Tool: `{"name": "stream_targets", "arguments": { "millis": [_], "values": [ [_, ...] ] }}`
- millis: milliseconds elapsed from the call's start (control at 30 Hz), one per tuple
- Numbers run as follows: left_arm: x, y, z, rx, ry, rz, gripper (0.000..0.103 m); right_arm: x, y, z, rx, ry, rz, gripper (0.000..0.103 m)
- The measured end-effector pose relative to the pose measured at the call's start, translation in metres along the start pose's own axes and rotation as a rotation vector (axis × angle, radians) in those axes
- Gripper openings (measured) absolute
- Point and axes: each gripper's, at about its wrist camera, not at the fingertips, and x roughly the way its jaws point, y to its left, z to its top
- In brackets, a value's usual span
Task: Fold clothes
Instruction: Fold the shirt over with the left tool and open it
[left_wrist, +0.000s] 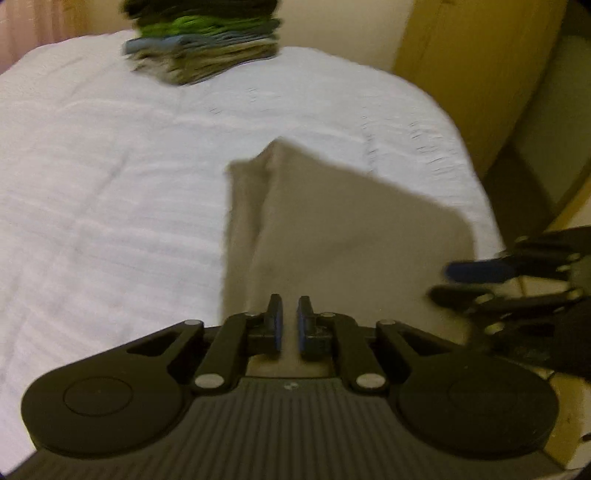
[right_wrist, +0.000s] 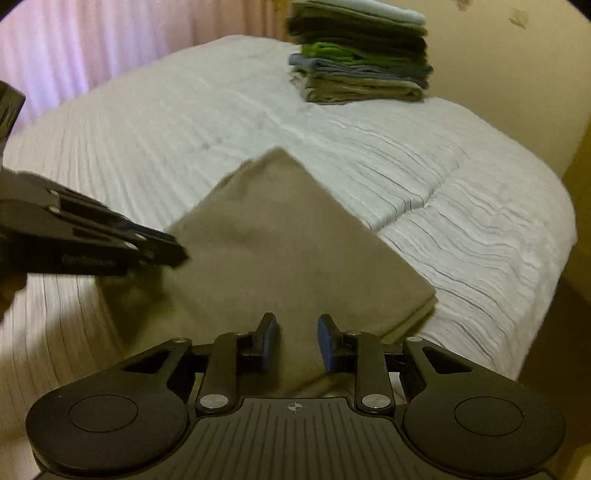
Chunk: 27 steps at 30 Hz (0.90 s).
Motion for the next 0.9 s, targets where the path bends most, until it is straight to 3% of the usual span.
{"name": "stream_targets", "arguments": {
  "millis": [133,233,400,533,700,900],
  "values": [
    [-0.015,0.001,-0.02,-0.04,0.003,0.05,0.005,-0.02,-0.001,-0.007,0.014,-0.024,0.028,0.027],
    [-0.022,-0.009,-0.023,-0.061,0.0,0.029,0.006,-0.032,0.004,-0.006,0.046,-0.043,0.096,0.027],
    [-0.013,-0.024,-0.033,-0.085,0.091,0.092,0.007,-0.021,0.022,-0.027,-0.079,0.101,0.095,0.027],
    [-0.028,-0.034,-0.03,-0.114,0.098,0.125,0.007,-0.04,0.018,-0.016,-0.038,0.03,0.149,0.027],
    [-0.036,-0.041,-0.026,-0.16,0.187,0.186,0.01,-0.017,0.025,-0.025,-0.029,0.173,0.214,0.027],
    [-0.049,-0.052,-0.02,-0.22,0.293,0.256,0.011,-0.04,0.004,0.003,0.061,0.293,0.255,0.029]
  ]
}}
